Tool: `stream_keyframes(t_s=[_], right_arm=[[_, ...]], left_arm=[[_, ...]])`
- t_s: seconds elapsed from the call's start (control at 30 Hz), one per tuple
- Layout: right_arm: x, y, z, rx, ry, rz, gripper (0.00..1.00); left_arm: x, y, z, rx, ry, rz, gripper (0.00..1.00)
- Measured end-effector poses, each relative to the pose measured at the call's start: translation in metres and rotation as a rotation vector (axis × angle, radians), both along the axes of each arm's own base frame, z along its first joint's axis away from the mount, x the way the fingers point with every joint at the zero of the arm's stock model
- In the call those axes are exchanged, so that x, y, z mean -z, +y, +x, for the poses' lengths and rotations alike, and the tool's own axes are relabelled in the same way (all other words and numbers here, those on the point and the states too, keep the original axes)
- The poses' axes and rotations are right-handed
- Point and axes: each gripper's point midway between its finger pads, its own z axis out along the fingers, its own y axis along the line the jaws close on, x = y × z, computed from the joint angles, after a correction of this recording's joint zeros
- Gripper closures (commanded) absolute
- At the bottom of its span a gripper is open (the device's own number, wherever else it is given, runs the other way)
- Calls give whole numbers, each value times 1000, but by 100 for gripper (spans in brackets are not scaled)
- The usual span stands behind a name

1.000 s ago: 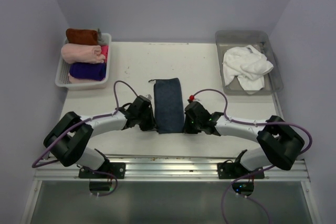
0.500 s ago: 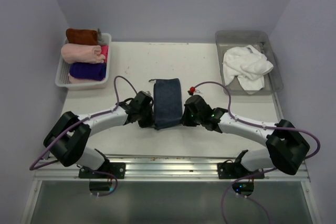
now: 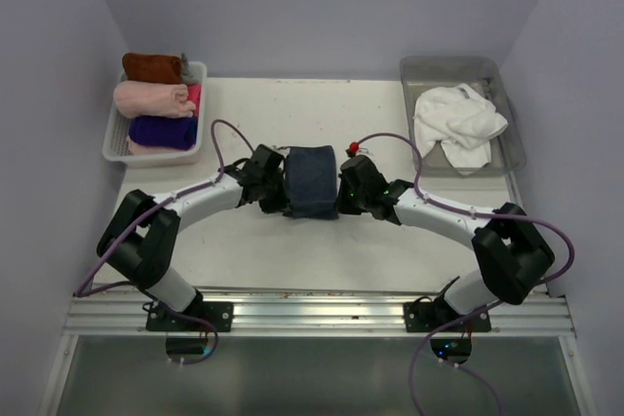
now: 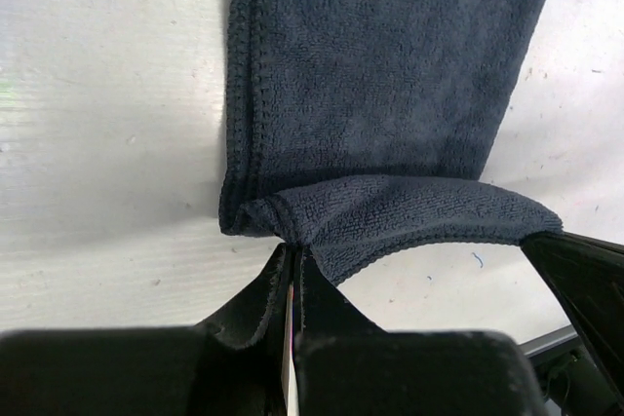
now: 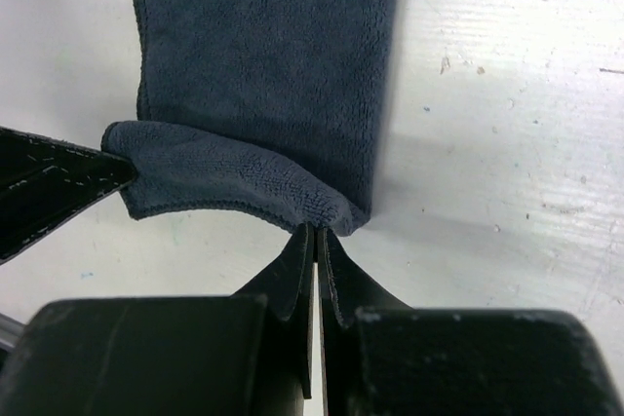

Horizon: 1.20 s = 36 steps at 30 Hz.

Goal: Roll the towels
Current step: Roll the towel

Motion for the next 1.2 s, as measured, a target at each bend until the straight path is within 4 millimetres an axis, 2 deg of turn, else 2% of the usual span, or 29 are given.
stream_keyframes(t_s=[0.23,0.53,0.57,0.63,0.73,0.77,0.9,0.93,1.03,1.2], right_arm=[[8,3,12,5,11,-21,100],[17,0,24,17,20,-42,100],[18,1,25,16,21,-44,99],[21,3,28,12,25,-52,93],[21,6,32,2,17,-58,87],[20,7,34,-1,14,-57,84],[15,12,41,-10,-5,-53,70],[14,12,42,-10,-8,-54,60],[14,9,43,-8,-12,-62,48],[6,4,40,-3,-39,-49,39]], left_arm=[[0,10,14,-30,2,2,100],[3,5,32,-19,3,-1,100],[5,6,33,-20,6,2,96],[7,7,34,-24,11,4,88],[8,9,35,-30,10,9,70],[8,9,35,-31,8,11,52],[7,12,38,-44,2,18,49],[6,12,38,-46,-2,19,48],[-1,15,39,-55,-28,19,48],[-20,20,39,-72,-100,27,51]])
